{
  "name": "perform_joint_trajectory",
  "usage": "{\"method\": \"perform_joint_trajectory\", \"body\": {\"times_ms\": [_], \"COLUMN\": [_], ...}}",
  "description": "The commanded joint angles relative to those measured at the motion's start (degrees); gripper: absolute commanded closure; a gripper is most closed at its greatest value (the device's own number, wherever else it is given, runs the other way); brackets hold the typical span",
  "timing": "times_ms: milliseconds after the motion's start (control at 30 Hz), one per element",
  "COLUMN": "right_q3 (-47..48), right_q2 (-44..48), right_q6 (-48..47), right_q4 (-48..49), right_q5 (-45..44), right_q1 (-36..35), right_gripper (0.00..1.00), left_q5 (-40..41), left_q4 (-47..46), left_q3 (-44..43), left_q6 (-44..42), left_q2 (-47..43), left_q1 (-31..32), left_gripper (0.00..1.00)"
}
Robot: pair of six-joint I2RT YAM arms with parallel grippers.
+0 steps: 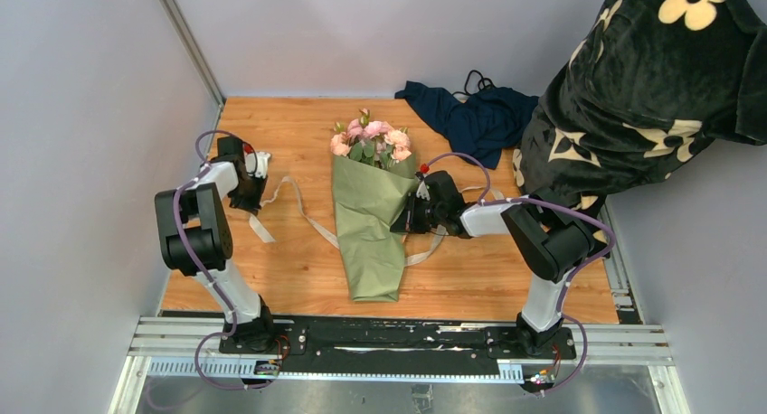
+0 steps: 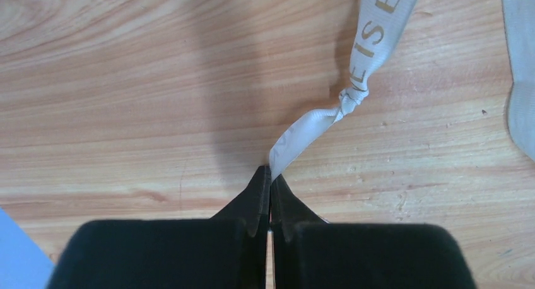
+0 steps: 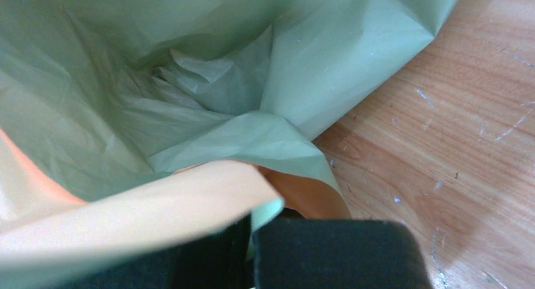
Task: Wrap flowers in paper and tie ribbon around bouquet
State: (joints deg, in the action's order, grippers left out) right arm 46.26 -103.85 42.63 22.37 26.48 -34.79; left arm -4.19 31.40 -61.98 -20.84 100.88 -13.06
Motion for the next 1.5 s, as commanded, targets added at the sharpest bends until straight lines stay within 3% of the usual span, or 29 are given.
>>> {"method": "perform_joint_trajectory", "body": {"times_ms": [0,233,500,800,900,1033,1133,1333,1467], "right_q3": [-1.47,0.54,4.43,4.3,3.8,2.56,2.17,1.81,0.79], "right_q2": [-0.79,1.5,8.57,11.09,11.07,8.42,5.93,3.13,3.84], "right_q6": [-0.99,-0.58,-4.6,-3.6,-3.39,-1.94,-0.77,-0.13,0.67], "right_q4": [-2.76,-5.29,-16.01,-17.06,-16.97,-14.33,-12.21,-11.79,-11.47], "right_q5": [-1.11,2.44,4.28,3.9,2.44,3.26,3.49,0.13,-1.86], "right_q1": [-1.06,-1.1,-2.6,-4.74,-5.25,-5.38,-5.38,-5.33,-5.74], "right_gripper": [1.0,1.0,1.0,1.0,1.0,1.0,1.0,0.98,0.91], "left_q5": [-1.27,-12.28,-16.99,-19.36,-21.91,-23.58,-27.72,-24.44,-22.63], "left_q4": [3.2,13.35,20.29,20.2,20.22,20.19,20.17,15.38,11.12], "left_q3": [-1.5,-15.58,-32.97,-45.81,-44.32,-39.2,-35.95,-22.51,-21.32], "left_q6": [-1.33,-2.18,-0.75,2.7,5.46,4.6,5.46,5.77,8.07], "left_q2": [-2.58,-20.85,-26.67,-26.21,-25.52,-26.18,-23.84,-12.81,-2.69], "left_q1": [-0.21,-0.23,1.66,17.1,20.35,31.33,35.22,41.44,42.92], "left_gripper": [1.0,1.0,1.0,1.0,1.0,1.0,1.0,1.0,1.0]}}
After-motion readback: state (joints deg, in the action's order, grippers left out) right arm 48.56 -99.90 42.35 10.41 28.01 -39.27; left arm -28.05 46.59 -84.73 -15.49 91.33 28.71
